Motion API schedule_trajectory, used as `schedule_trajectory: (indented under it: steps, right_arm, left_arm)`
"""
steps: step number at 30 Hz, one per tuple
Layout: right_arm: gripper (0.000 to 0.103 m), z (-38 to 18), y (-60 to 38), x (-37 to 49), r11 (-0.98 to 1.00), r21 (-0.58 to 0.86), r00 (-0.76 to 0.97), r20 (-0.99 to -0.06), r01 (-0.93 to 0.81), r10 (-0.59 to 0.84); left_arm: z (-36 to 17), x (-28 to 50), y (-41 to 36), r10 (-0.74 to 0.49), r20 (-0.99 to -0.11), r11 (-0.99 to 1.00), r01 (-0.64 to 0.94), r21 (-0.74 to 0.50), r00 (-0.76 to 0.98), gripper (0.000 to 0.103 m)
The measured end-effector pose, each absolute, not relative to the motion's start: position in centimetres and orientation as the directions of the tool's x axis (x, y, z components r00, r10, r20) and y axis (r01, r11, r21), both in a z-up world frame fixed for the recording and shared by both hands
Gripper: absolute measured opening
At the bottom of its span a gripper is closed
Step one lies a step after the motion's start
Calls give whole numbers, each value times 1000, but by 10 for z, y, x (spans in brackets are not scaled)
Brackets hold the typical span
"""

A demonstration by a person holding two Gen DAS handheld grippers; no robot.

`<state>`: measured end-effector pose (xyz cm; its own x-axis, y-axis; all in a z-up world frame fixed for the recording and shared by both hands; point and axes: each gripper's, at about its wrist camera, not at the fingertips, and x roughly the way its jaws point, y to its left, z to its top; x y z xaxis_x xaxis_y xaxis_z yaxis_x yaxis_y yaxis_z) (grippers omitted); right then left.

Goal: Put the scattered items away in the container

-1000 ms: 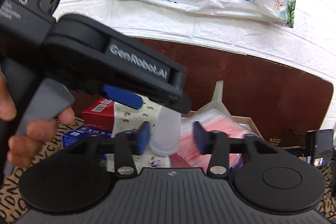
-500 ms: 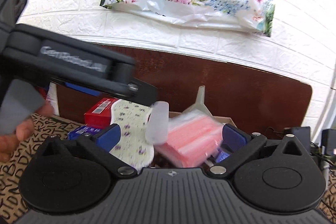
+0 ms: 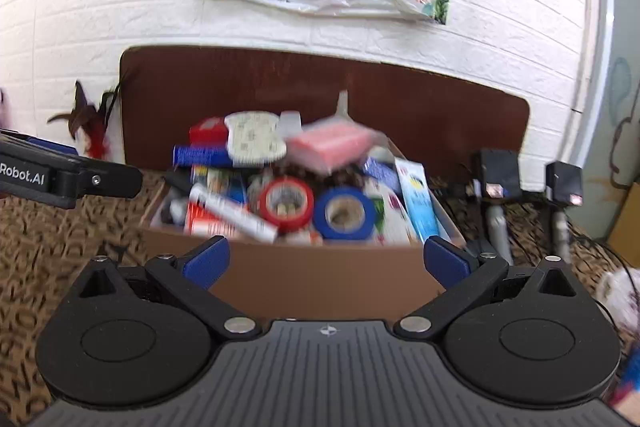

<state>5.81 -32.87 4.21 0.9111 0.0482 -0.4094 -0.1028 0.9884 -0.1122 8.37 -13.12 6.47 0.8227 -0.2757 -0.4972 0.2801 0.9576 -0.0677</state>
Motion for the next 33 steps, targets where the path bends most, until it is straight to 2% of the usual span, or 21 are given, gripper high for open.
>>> schedule_trajectory:
  steps: [5, 14, 33]
  right_arm:
    - [102, 42, -328, 25, 986, -133, 907, -420, -103, 38]
    - [102, 59, -325, -11, 991, -101, 914, -403, -84, 37]
    - [102, 57, -312, -26, 989, -110, 908, -417, -99, 44]
  left_arm:
    - [66, 53, -130, -228, -499, 966, 257, -12, 836, 103]
    - [79, 16, -124, -227, -451, 969, 247, -14, 863, 103]
    - [66, 13, -131, -204, -511, 968, 251, 22, 835, 103]
